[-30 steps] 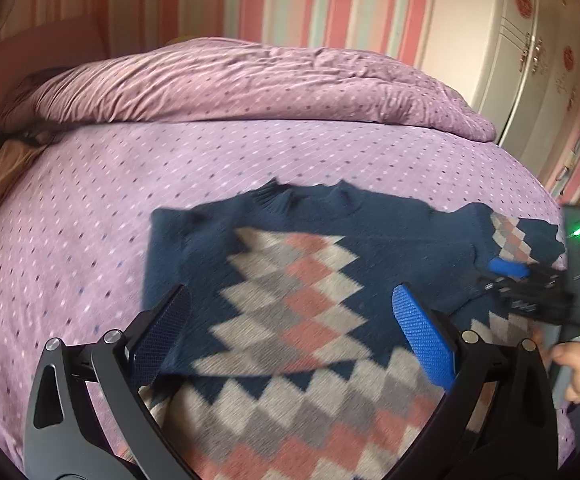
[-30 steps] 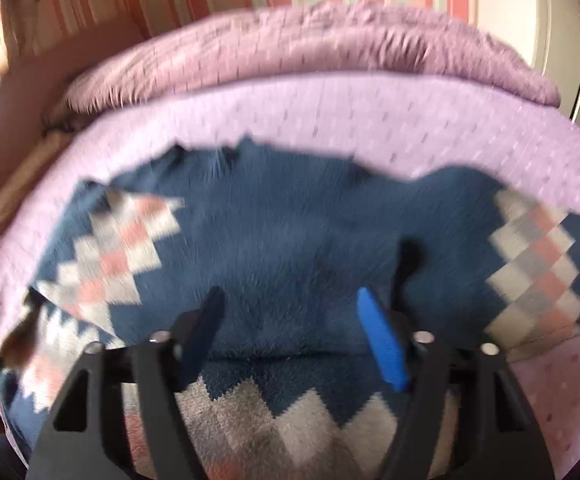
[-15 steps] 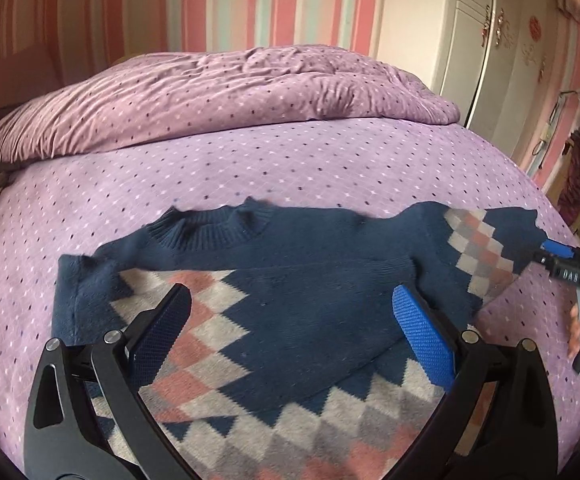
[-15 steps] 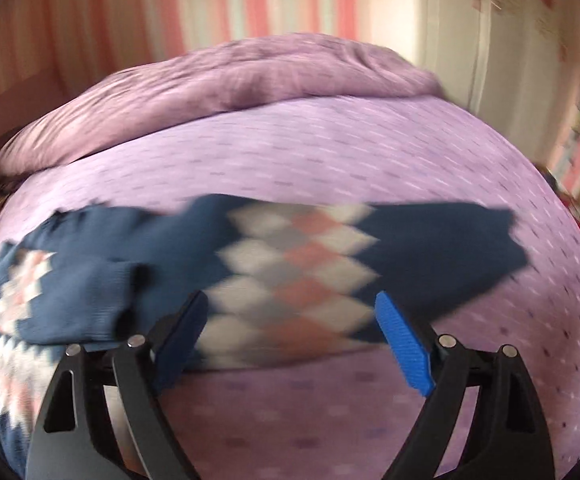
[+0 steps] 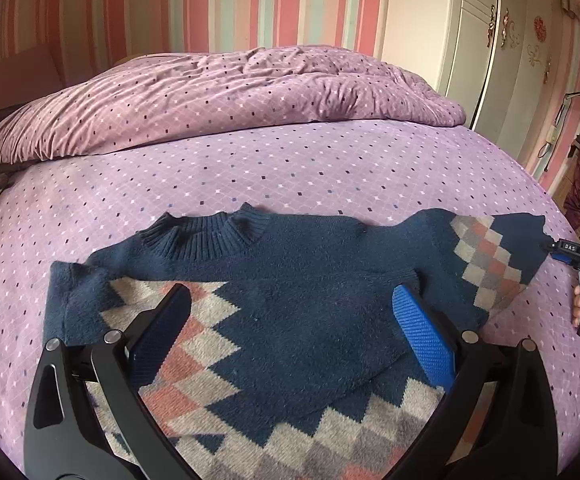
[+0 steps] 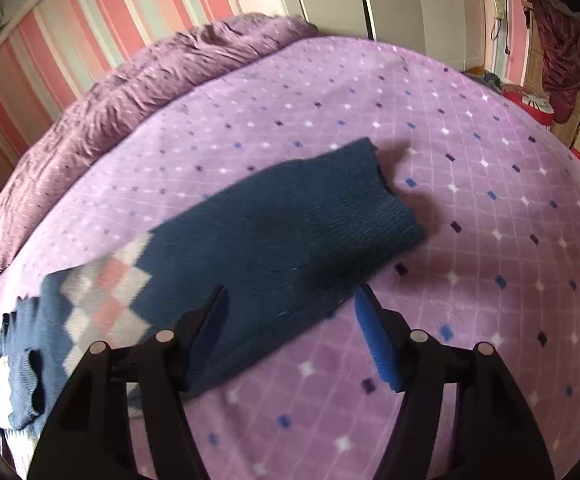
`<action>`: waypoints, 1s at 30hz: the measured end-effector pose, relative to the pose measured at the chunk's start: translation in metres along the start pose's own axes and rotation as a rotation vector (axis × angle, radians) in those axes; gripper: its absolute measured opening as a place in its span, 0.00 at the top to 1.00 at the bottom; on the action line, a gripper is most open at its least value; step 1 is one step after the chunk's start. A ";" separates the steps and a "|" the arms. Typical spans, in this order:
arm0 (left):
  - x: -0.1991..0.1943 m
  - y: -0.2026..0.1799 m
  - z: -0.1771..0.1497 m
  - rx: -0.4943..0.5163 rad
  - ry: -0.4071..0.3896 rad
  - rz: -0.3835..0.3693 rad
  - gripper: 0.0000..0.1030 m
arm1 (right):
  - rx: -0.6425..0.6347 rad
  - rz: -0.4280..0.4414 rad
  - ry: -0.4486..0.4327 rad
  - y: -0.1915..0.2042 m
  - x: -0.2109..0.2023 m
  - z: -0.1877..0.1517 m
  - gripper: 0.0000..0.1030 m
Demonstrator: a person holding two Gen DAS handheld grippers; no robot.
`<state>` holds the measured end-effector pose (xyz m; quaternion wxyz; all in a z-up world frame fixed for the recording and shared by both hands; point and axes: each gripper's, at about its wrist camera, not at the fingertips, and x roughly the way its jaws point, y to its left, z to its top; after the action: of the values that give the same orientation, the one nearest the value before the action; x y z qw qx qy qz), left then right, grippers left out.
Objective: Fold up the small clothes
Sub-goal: 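Close the right tool on the other sleeve cuff and lift it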
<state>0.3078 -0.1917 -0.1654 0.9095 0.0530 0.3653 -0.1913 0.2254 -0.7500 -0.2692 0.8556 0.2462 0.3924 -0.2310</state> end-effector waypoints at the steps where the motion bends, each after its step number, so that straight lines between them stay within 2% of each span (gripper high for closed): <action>1: 0.002 -0.002 0.000 0.002 0.001 0.000 0.03 | 0.010 -0.002 0.004 -0.003 0.005 0.003 0.36; 4: 0.009 -0.003 0.002 -0.014 0.012 -0.024 0.03 | 0.023 -0.017 0.009 -0.007 0.010 0.005 0.36; 6: 0.010 -0.004 0.003 -0.020 0.012 -0.027 0.03 | 0.043 -0.027 0.033 -0.011 0.018 0.005 0.55; 10: 0.013 -0.006 0.002 -0.004 0.014 -0.022 0.03 | -0.002 -0.076 0.012 -0.007 0.018 0.002 0.72; 12: 0.016 -0.006 0.002 0.007 0.011 -0.013 0.03 | -0.040 -0.096 -0.007 -0.002 0.014 0.002 0.85; 19: 0.023 -0.002 -0.001 -0.002 0.031 -0.010 0.03 | -0.176 -0.143 -0.139 0.035 -0.029 0.000 0.87; 21: 0.021 0.000 -0.002 -0.008 0.027 -0.013 0.03 | -0.216 -0.122 -0.186 0.059 -0.053 -0.004 0.87; 30: -0.003 0.023 -0.001 -0.014 0.011 -0.013 0.03 | -0.385 -0.006 -0.279 0.184 -0.126 -0.042 0.88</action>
<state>0.3139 -0.1688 -0.1653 0.9066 0.0451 0.3718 -0.1943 0.2367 -0.5576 -0.1500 0.9320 0.0430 0.3078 -0.1863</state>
